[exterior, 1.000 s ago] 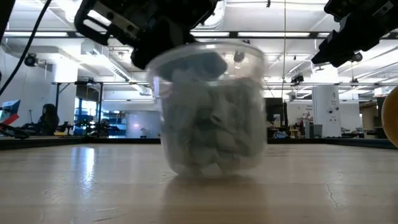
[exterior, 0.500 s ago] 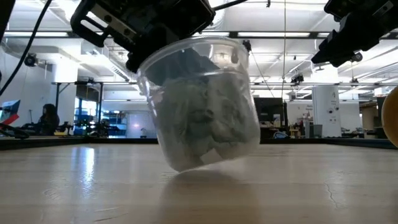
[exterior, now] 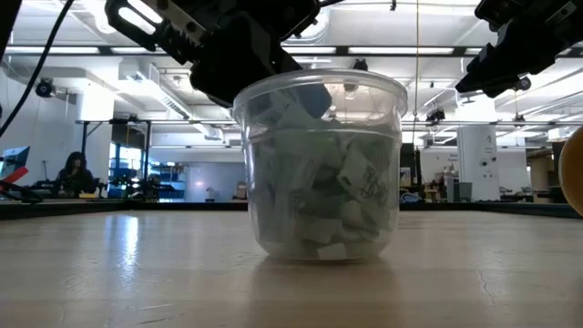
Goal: Pick and place Stevia / Truvia into bins
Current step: Put the stevia packet into the transparent bin
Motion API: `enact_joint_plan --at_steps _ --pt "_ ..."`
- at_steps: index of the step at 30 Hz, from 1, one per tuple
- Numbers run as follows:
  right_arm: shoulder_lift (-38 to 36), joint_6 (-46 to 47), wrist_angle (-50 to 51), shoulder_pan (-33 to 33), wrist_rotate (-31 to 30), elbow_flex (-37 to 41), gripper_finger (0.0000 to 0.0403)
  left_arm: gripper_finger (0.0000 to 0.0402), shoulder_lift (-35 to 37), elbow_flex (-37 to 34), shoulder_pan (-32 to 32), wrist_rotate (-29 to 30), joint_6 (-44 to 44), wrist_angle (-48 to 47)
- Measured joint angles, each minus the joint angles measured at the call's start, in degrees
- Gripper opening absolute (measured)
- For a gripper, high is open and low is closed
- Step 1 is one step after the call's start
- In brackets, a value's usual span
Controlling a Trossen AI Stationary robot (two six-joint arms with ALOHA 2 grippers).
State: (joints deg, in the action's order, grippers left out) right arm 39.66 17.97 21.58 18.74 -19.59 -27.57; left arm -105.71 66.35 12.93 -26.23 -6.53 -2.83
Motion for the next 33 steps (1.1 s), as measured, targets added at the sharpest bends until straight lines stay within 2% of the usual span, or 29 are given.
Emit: enact_joint_plan --at_steps 9,15,20,26,33 --pt "0.0 0.0 -0.1 0.0 0.0 0.0 0.0059 0.0 0.0 1.6 0.6 3.3 -0.4 2.3" --pt "0.0 -0.2 -0.1 0.0 0.0 0.0 0.0059 0.0 0.0 4.4 3.9 13.4 -6.9 -2.9" --pt "0.0 -0.4 -0.1 0.0 0.0 0.0 0.0059 0.0 0.0 8.1 4.9 17.3 -7.7 -9.6" --pt "0.0 -0.4 -0.2 0.0 0.0 0.0 0.0059 0.0 -0.2 8.7 4.9 17.6 -7.7 -10.8" --pt "0.3 -0.5 -1.1 0.0 0.0 0.0 0.0059 0.0 -4.7 12.9 5.1 16.6 -7.8 -15.1"
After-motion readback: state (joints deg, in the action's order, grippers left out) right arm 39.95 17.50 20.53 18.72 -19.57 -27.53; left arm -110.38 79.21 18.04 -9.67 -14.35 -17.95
